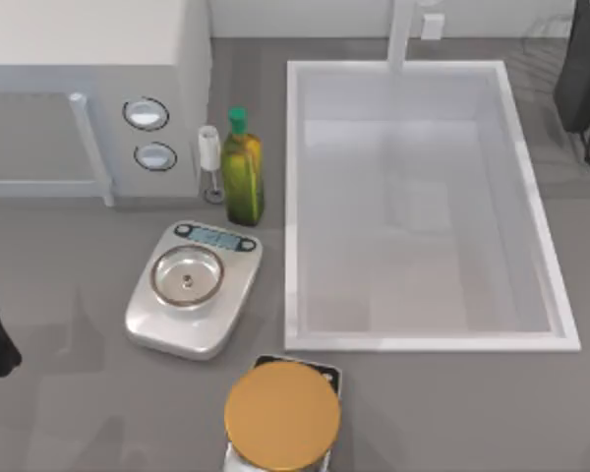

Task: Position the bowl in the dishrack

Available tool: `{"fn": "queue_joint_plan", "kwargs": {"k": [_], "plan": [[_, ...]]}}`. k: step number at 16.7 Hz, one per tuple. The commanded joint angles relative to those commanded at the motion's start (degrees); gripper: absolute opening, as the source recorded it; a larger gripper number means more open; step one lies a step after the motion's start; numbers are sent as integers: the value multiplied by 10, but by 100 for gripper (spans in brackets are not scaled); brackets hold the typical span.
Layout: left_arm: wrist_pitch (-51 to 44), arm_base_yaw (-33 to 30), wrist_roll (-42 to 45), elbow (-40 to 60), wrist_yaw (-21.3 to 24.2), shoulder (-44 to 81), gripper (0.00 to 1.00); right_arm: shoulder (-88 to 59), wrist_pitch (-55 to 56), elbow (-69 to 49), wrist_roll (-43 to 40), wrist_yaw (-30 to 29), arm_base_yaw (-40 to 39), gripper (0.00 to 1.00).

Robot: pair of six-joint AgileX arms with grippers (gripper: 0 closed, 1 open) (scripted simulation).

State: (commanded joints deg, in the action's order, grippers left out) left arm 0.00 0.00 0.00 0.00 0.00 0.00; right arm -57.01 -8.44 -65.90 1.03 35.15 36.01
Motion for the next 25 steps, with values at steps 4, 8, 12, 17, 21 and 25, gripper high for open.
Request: {"fn": "queue_joint_plan", "kwargs": {"k": [4, 8, 12, 17, 21, 25], "plan": [[0, 0, 0, 0, 0, 0, 100, -61, 61, 5, 0, -19, -22, 0], [0, 0, 0, 0, 0, 0, 100, -195, 215, 25, 0, -67, -68, 0], [0, 0, 0, 0, 0, 0, 100, -340, 407, 60, -1, -127, -123, 0], [0, 0, 0, 0, 0, 0, 100, -449, 544, 94, -1, -186, -178, 0], [0, 0, 0, 0, 0, 0, 100, -460, 556, 98, -1, -193, -184, 0], [0, 0, 0, 0, 0, 0, 100, -460, 556, 98, -1, -193, -184, 15]]}}
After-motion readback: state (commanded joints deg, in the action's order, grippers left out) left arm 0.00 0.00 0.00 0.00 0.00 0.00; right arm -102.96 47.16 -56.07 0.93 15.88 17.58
